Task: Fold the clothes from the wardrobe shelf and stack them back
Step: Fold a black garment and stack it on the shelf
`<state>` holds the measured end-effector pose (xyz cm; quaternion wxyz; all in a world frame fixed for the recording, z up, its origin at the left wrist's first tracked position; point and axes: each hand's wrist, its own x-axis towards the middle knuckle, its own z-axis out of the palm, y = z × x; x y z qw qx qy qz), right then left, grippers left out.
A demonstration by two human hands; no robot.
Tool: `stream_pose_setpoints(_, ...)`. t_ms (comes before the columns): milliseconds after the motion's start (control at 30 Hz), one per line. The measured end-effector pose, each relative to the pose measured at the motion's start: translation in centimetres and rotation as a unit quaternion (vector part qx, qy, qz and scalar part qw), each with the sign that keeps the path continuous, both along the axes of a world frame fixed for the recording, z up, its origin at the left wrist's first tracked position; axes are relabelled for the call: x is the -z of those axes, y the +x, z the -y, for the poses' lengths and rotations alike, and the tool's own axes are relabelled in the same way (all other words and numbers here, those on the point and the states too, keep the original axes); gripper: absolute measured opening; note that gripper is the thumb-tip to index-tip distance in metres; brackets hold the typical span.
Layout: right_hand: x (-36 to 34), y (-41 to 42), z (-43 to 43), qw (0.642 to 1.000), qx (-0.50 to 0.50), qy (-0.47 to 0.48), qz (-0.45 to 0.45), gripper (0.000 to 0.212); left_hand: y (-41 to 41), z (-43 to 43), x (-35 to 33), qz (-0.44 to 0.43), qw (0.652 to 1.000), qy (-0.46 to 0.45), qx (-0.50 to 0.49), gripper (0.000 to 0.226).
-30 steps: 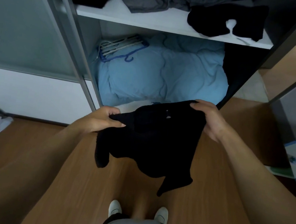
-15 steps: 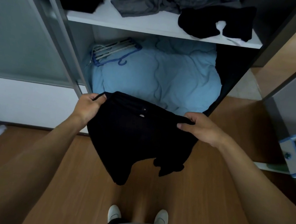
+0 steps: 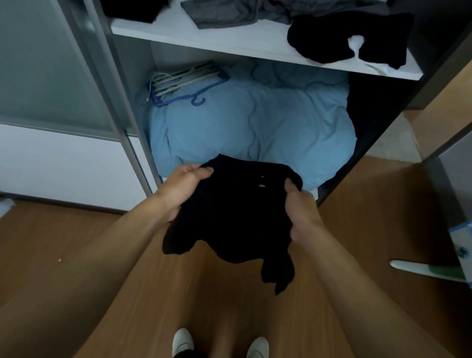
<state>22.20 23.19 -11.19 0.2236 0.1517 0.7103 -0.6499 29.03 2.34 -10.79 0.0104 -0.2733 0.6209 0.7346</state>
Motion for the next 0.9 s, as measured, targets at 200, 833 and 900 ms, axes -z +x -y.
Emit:
stream_pose_setpoints(200, -0.6, 1.8, 2.9, 0.998, -0.055, -0.025, -0.014, 0.043, -0.5, -4.0, -0.5, -0.033, 0.996, 0.047, 0.067, 0.015)
stream_pose_setpoints(833, -4.3, 2.3, 2.3, 0.99, -0.13, -0.047, 0.007, 0.025, -0.2, -4.5, -1.0, -0.115, 0.977, -0.122, 0.132, 0.011)
stream_pose_setpoints(900, -4.2, 2.4, 2.5, 0.991, -0.133, -0.027, -0.005, 0.022, -0.2, -4.5, -0.9, -0.101, 0.974, -0.123, 0.164, 0.028)
